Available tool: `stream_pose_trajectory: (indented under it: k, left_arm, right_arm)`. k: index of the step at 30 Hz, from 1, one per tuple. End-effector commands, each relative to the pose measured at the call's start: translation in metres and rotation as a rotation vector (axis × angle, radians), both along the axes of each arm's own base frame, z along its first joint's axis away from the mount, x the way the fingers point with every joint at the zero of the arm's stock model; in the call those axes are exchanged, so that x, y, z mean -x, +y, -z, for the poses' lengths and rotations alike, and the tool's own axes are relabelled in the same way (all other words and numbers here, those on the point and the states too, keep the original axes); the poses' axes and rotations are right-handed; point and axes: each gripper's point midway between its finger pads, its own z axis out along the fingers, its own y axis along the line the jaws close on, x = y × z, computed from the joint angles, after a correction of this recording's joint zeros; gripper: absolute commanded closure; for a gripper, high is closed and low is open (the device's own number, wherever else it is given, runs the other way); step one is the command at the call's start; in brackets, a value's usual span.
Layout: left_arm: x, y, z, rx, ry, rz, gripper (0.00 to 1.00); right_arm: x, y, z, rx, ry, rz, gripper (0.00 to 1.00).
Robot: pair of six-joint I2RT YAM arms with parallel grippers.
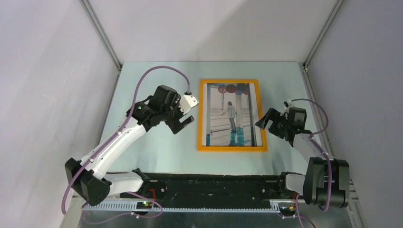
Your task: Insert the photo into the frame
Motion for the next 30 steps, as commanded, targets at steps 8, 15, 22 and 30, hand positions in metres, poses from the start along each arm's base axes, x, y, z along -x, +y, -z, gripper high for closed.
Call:
stream_pose_trajectory:
  k: [8,15,22,30]
  left_arm:
    - [-0.012,0.028,-0.04,0.088,-0.18,-0.201,0.0]
    - [-0.026,0.063,-0.075,0.25,-0.284,-0.437,0.0]
    - [-0.029,0.11,-0.099,0.405,-0.341,-0.684,0.0]
    - [-0.016,0.148,-0.099,0.496,-0.375,-0.861,0.0]
  right_arm:
    - [-0.031,-0.049,-0.099,0.214,-0.316,0.079,0.01]
    - [-0.025,-0.097,-0.141,0.296,-0.407,0.254,0.01]
    - [-0.003,-0.133,-0.156,0.415,-0.408,0.382,0.0]
    - [0.022,-0.125,-0.187,0.458,-0.475,0.343,0.01]
